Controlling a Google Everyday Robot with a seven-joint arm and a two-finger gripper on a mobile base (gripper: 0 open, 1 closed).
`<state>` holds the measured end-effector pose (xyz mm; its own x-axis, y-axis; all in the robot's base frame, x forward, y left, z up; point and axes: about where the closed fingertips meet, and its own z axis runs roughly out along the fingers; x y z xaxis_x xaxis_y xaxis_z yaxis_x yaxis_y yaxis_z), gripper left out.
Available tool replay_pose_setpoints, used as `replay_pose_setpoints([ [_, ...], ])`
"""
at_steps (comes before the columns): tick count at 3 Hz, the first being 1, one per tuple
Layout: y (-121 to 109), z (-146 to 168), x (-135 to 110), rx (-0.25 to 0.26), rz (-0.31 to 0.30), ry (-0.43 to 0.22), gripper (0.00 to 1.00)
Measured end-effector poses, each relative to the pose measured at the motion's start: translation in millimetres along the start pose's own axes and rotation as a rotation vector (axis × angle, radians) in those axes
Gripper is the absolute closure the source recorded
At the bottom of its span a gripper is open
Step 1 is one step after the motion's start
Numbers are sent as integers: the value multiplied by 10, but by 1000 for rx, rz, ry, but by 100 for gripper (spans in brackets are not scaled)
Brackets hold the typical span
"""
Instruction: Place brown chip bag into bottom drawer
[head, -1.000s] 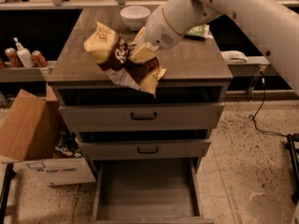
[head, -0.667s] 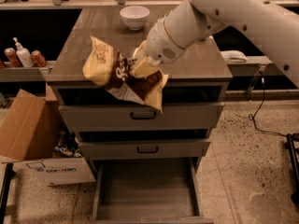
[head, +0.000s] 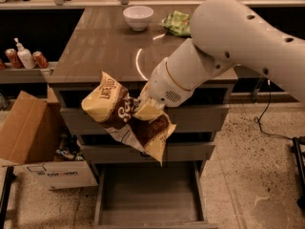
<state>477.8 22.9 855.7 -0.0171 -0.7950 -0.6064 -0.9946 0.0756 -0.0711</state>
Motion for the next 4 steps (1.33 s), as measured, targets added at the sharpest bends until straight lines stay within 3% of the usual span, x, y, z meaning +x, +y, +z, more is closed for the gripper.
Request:
replay_pose_setpoints([
  [1,1,1,1,0,0,0,100],
  [2,70,70,200,11,36,-20,100],
  [3,248,260,603,20,93,-88,100],
  [4,398,457,1179,26,185,-142,100],
])
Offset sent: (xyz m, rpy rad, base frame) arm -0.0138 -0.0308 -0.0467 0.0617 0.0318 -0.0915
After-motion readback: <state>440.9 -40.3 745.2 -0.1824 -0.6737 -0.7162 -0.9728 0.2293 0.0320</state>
